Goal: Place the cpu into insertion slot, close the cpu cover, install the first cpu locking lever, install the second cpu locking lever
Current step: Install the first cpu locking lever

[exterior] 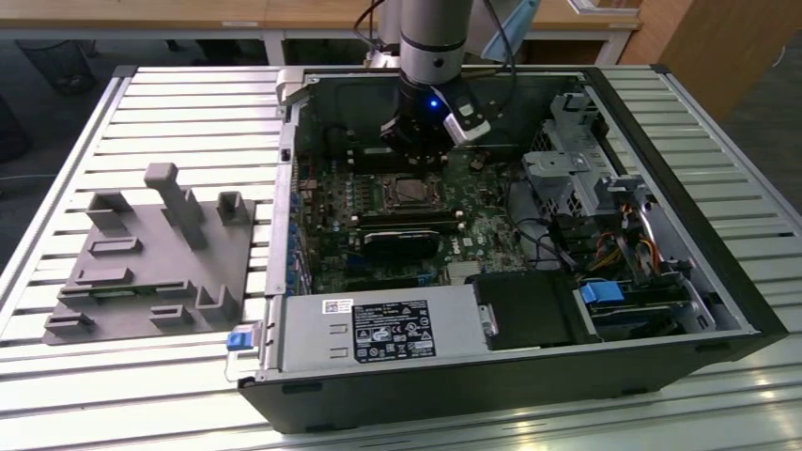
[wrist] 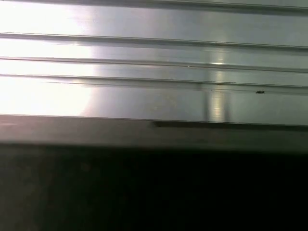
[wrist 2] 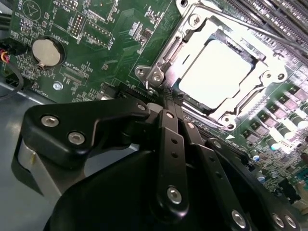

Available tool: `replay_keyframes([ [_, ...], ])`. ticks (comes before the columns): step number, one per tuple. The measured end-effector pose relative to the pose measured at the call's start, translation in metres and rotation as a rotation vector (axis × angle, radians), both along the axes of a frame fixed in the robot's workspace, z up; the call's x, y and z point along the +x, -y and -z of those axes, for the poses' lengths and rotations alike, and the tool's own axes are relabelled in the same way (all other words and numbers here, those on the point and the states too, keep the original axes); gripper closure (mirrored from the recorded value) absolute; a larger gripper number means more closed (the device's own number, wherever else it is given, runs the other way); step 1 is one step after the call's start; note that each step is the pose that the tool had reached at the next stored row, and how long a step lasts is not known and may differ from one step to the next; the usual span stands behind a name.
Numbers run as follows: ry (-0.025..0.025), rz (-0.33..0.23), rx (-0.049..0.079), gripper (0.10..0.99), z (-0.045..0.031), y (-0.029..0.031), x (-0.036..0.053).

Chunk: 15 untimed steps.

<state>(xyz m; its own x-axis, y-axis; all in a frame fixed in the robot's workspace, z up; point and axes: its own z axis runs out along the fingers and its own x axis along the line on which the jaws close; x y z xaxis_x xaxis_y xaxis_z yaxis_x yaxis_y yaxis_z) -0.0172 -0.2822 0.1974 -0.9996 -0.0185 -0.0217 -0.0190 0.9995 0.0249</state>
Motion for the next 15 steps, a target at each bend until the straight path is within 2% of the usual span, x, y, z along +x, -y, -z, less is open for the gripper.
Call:
replay_keyframes([
  [3,0.0002,0.000,0.016,0.980,0.0001,-0.0001,0.0000],
  [6,0.0000,0.000,0.024,0.980,-0.0003,0.0000,0.0000],
  [15,0.0000,0.000,0.025,0.980,-0.0024,0.0005,0.0001],
])
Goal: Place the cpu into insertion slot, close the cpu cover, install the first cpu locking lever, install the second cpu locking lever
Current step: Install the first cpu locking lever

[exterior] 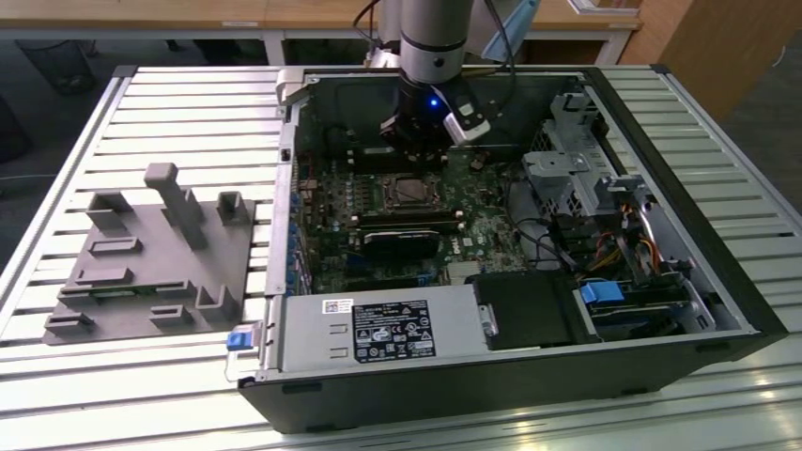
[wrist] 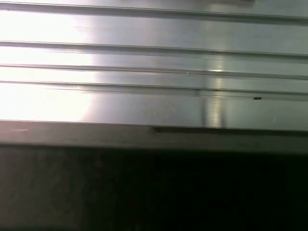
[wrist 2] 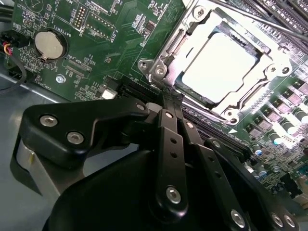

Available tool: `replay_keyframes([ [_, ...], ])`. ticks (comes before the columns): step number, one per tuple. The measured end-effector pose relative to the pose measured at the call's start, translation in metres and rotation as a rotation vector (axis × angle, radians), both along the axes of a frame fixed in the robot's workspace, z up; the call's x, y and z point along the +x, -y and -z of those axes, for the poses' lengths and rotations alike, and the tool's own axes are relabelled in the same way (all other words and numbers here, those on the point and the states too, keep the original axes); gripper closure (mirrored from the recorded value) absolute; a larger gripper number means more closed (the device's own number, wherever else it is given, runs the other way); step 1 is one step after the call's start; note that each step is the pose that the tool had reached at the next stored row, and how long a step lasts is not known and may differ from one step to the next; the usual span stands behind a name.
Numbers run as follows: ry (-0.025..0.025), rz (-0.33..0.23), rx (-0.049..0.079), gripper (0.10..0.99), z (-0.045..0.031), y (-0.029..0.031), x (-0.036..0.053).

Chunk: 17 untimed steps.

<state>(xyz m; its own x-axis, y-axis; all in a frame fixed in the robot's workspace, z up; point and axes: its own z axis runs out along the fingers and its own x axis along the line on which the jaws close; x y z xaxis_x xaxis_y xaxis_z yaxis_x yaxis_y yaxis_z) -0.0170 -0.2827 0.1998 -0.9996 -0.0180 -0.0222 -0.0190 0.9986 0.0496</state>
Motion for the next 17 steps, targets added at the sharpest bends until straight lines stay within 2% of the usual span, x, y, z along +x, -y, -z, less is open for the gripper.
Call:
replay_keyframes([
  [17,-0.0003,0.000,-0.001,0.980,0.0033,0.0011,-0.0001],
])
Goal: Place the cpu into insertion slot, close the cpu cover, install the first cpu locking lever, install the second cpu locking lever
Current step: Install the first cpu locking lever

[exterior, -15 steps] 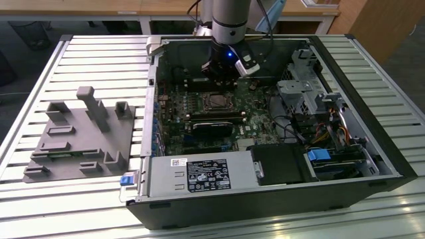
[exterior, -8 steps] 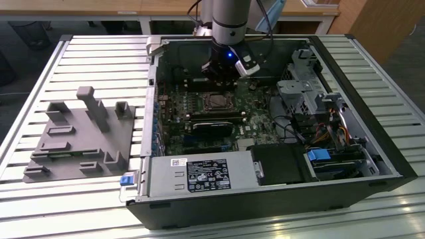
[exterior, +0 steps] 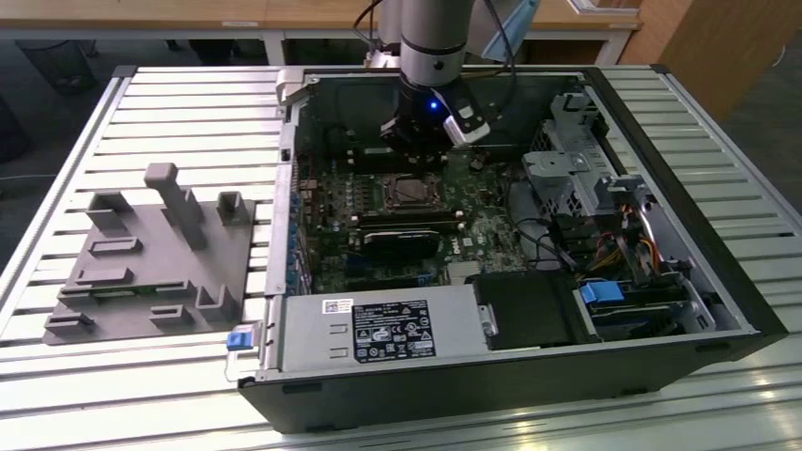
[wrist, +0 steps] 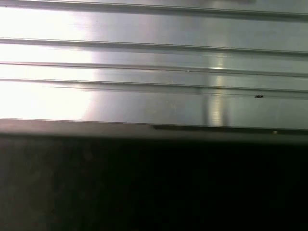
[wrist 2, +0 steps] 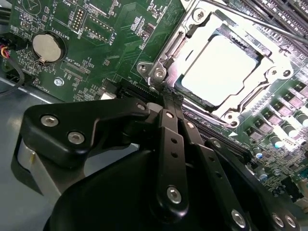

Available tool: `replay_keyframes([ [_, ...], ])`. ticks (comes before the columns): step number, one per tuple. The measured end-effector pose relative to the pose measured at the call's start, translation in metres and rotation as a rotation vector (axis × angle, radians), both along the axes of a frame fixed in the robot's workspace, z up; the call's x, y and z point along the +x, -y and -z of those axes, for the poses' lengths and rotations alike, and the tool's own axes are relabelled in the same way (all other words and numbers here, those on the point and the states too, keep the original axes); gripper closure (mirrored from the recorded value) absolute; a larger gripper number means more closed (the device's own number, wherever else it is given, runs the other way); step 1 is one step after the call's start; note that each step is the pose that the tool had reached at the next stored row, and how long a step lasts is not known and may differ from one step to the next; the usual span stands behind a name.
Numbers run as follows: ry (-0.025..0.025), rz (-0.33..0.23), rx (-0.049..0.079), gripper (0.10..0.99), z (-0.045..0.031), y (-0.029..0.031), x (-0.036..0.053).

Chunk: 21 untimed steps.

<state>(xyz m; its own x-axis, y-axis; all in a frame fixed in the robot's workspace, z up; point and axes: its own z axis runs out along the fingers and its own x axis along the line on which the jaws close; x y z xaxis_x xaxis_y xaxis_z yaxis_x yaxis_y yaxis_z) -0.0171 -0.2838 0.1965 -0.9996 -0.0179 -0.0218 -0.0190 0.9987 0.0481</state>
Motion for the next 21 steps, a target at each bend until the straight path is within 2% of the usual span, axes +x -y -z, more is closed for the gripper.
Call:
replay_keyframes([
  [6,0.0012,0.000,0.002,0.980,-0.0014,-0.0004,0.0003],
  [11,0.0002,0.000,0.000,0.980,-0.0129,-0.0001,0.0001],
  [14,0.0003,0.000,0.000,0.980,-0.0130,0.0008,0.0001],
  [21,0.0003,0.000,0.000,0.980,-0.0129,0.0073,0.0006],
])
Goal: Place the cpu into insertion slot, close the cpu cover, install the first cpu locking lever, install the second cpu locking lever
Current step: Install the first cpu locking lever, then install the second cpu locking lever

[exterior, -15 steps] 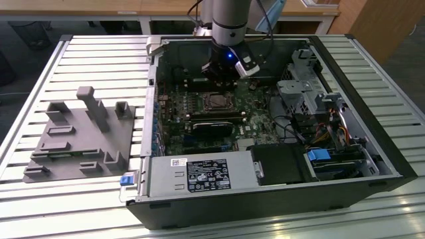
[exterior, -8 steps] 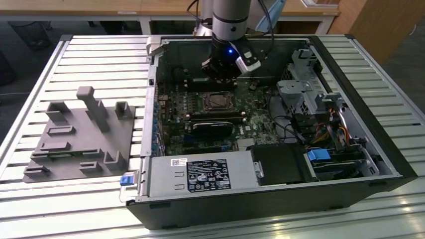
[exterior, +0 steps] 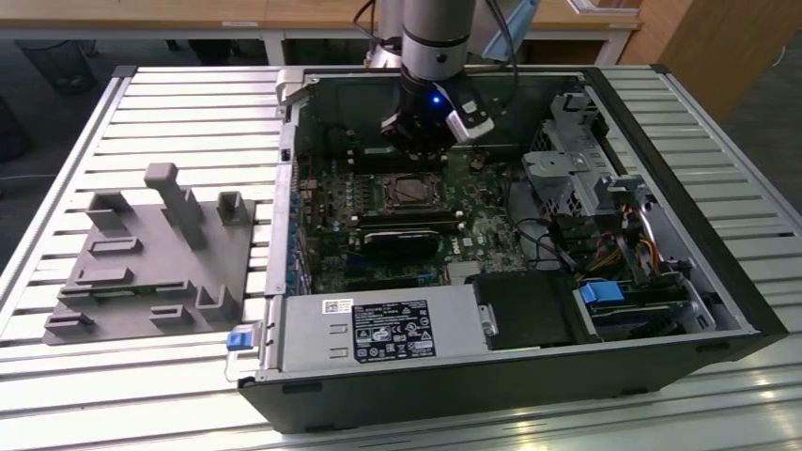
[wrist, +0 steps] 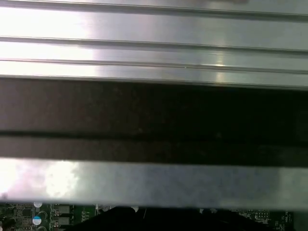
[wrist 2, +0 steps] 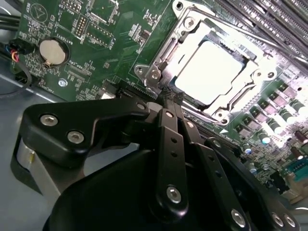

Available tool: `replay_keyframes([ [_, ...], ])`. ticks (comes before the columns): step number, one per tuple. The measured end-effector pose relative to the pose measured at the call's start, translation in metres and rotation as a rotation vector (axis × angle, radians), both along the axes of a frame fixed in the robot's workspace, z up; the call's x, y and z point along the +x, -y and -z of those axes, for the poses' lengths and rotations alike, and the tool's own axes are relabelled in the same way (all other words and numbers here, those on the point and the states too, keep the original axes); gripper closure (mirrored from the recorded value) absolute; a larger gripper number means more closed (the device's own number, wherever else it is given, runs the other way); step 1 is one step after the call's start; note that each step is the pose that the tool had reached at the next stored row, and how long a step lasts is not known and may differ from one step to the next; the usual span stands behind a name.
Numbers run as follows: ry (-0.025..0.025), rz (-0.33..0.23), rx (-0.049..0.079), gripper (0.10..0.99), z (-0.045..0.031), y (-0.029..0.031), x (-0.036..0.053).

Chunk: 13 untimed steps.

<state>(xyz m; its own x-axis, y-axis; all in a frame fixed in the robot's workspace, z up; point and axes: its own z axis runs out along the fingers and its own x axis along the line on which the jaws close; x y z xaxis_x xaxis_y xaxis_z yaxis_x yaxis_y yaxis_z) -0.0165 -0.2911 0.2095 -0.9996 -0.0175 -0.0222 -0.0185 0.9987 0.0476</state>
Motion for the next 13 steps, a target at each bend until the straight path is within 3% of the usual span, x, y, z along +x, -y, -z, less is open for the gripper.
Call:
replay_keyframes([
  [13,-0.0001,0.000,0.000,0.980,0.0000,0.0047,0.0024],
])
